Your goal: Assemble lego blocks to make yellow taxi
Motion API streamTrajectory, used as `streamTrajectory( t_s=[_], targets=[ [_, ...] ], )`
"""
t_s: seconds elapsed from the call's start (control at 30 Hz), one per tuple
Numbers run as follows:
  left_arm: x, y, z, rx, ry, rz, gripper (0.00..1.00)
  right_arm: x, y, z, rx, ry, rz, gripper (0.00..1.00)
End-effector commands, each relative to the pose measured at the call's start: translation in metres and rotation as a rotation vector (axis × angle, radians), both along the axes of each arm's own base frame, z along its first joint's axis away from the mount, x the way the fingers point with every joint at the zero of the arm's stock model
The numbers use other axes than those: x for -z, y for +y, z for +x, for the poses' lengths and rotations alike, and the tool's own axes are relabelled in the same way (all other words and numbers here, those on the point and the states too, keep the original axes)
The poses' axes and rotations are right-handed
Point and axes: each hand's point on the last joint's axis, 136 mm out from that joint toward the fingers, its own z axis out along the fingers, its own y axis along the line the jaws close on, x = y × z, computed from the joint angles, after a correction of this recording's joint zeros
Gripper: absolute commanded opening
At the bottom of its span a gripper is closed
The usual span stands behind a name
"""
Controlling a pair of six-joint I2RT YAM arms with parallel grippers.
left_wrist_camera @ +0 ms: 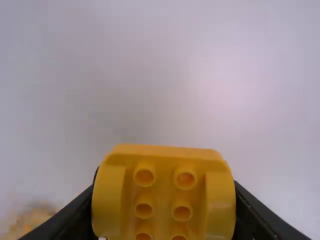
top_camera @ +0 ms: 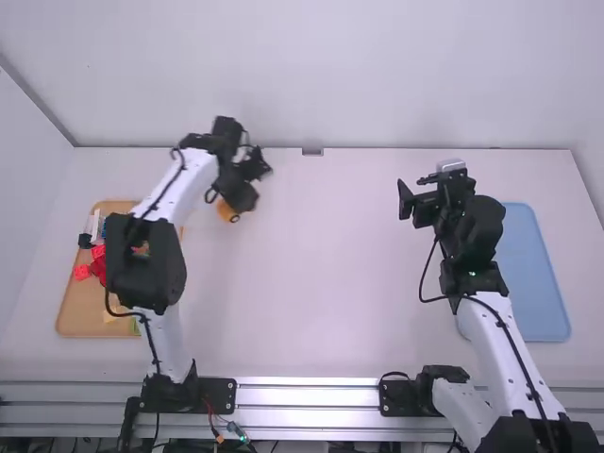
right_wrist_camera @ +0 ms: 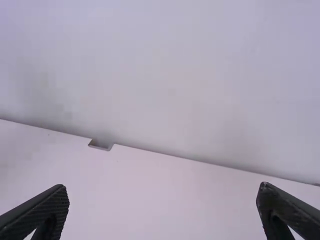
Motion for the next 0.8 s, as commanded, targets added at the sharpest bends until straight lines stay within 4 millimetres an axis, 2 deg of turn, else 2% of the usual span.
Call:
streamTrajectory(
  t_s=[0.0,0.03,0.1,0.2,0.23,0.33,0.47,0.6,0.63,0.67,0.7,0.77],
  targets=[
    [0.003,-0.044,-0.026,0.124,0.009,0.022,0.11,-0.020,-0.002,0.003,0.012,-0.030,0.050,0.99],
    [0.007,-0.055,-0.032,0.157,0.011,0.030,0.11,-0.020,-0.004,0.003,0.018,-0.028,0.061,0.99],
    [0.025,-0.094,-0.058,0.314,0.027,0.051,0.07,-0.021,-0.010,0.003,0.038,-0.023,0.093,0.99],
    [0.046,-0.125,-0.088,0.459,0.044,0.077,0.06,-0.023,-0.017,0.002,0.061,-0.021,0.125,0.99],
    [0.057,-0.139,-0.102,0.503,0.045,0.080,0.09,-0.025,-0.018,0.001,0.060,-0.023,0.142,0.99],
    [0.074,-0.152,-0.118,0.537,0.030,0.113,0.18,-0.029,-0.012,-0.003,0.003,-0.027,0.151,0.99],
    [0.089,-0.163,-0.126,0.540,0.011,0.084,0.19,-0.031,-0.004,-0.009,-0.074,-0.027,0.164,0.99],
    [0.096,-0.162,-0.130,0.531,0.030,0.046,0.23,-0.031,-0.002,-0.011,-0.110,-0.023,0.172,0.99],
    [0.098,-0.160,-0.130,0.536,0.029,0.054,0.31,-0.031,-0.002,-0.012,-0.119,-0.021,0.174,0.99],
    [0.100,-0.159,-0.131,0.537,0.026,0.062,0.54,-0.031,-0.002,-0.013,-0.126,-0.021,0.175,0.99],
    [0.100,-0.159,-0.131,0.537,0.026,0.062,0.54,-0.031,-0.002,-0.013,-0.126,-0.021,0.175,0.99],
    [0.101,-0.160,-0.130,0.536,0.020,0.055,0.64,-0.031,0.000,-0.014,-0.135,-0.018,0.177,0.99]
  ],
)
